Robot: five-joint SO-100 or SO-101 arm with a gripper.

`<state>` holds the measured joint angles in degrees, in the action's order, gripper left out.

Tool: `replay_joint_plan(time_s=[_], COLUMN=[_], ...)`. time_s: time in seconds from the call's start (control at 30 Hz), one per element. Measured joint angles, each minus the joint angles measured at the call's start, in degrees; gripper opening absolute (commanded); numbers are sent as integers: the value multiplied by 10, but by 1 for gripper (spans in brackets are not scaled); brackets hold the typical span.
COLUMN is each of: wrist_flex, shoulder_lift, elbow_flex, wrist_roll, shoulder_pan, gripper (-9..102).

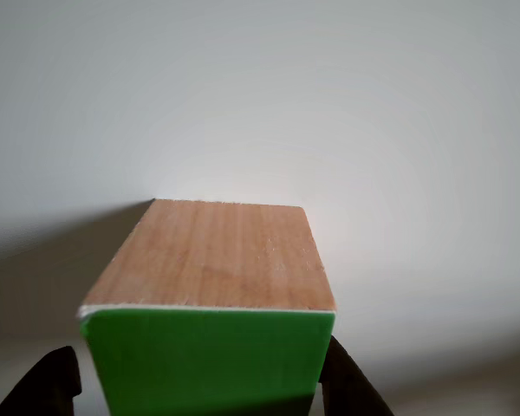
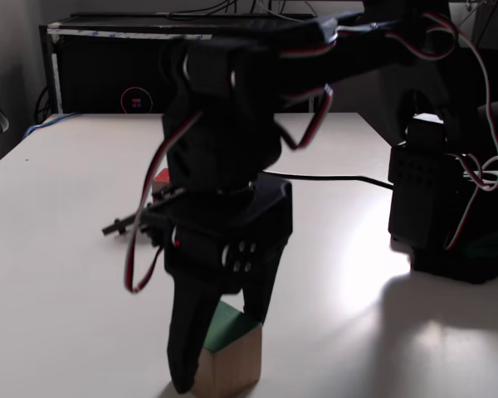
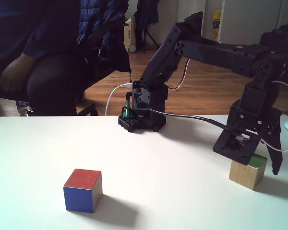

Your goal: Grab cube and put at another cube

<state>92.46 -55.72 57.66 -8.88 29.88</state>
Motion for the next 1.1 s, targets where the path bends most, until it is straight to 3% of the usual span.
replay_joint_plan(time_s=[1.1], wrist_flex=[-2], shoulder_lift=[15], elbow_flex=[5], wrist_roll=[8], shoulder_pan=[-27], gripper=[19])
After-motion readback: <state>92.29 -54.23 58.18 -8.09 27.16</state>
